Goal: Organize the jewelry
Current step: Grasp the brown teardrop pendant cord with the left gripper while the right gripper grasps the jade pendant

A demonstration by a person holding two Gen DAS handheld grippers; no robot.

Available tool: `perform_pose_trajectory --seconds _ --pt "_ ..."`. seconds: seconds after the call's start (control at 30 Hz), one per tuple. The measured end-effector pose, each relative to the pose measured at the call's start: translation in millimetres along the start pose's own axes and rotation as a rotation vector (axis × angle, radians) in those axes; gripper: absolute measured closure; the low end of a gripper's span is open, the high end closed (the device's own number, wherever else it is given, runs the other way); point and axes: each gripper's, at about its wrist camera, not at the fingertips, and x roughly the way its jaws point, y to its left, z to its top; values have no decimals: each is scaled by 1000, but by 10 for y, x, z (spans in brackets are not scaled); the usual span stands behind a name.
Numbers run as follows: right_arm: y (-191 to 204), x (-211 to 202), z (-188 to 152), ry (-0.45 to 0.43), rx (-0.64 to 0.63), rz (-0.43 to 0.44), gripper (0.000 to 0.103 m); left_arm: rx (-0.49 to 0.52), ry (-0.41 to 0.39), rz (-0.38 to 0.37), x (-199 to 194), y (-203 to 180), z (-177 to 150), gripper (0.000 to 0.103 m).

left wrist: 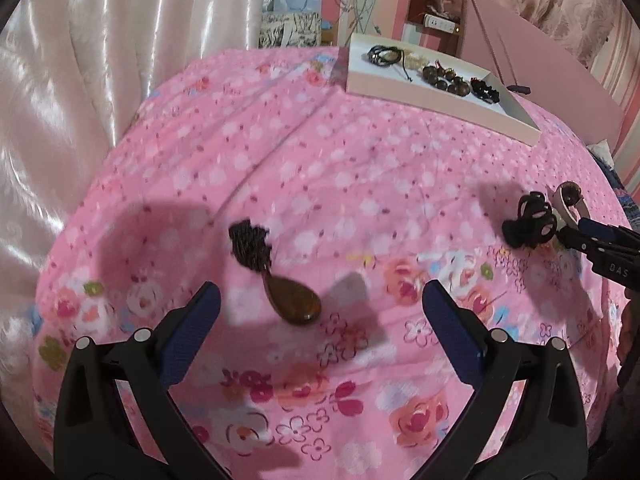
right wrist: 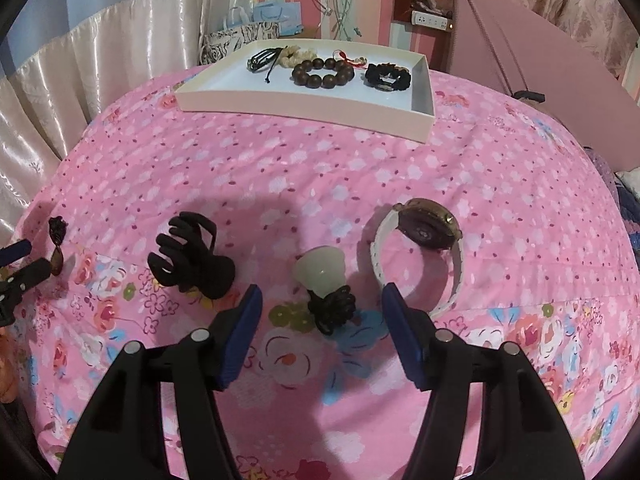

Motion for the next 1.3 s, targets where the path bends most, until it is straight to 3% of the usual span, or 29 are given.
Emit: perform_pose_trajectory --seconds 0.2,0.37,0.43,0.67,0.8,0.97,1.3 --pt "40 -3 -27 1 -9 -13 41 -14 11 35 66 56 -37 5" --pt "27 -2 -91 12 -7 -7 44 -46 36 6 141 153 -13 8" --pt "2 42 -84 27 9 1 49 -60 46 11 185 190 24 11" --pt "-38 134 -32 34 25 0 52 -85 79 -7 321 280 155 24" --pt "-25 188 2 39 19 -9 58 -67 88 16 373 268 228 38" --pt "-36 208 11 38 24 2 74 -71 95 20 411 281 284 51" --pt "-15 209 5 27 16 18 79 -49 92 61 444 240 303 72"
